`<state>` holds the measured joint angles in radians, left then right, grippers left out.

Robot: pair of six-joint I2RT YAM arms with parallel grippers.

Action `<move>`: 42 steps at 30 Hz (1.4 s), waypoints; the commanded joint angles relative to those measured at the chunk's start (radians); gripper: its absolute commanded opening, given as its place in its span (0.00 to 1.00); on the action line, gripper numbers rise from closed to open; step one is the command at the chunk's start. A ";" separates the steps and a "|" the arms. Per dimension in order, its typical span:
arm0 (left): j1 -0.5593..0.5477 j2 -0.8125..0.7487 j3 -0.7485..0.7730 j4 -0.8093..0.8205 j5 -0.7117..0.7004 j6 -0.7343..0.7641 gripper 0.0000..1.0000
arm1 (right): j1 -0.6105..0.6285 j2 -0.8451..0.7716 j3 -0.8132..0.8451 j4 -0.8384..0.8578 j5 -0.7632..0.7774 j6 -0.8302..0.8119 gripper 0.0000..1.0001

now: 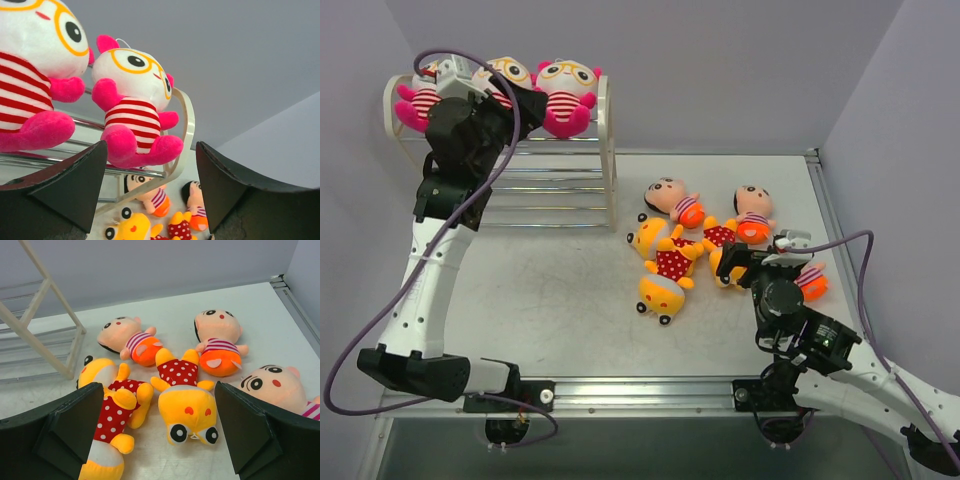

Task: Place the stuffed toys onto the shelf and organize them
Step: Place the stuffed toy onto shelf

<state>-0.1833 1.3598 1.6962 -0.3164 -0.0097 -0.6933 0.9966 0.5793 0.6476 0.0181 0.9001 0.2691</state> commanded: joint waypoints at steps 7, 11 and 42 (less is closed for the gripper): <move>-0.183 -0.031 0.074 -0.049 -0.337 0.380 0.78 | 0.008 0.019 0.001 0.025 0.011 0.004 1.00; -0.209 -0.016 0.086 -0.050 -0.386 0.435 0.75 | 0.008 0.024 0.001 0.025 0.010 0.004 1.00; -0.222 0.174 0.192 -0.090 -0.437 0.535 0.44 | 0.007 0.051 0.011 0.025 -0.001 -0.008 0.99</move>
<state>-0.4042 1.5486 1.8503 -0.4011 -0.4328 -0.1562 0.9966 0.6247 0.6476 0.0185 0.8845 0.2642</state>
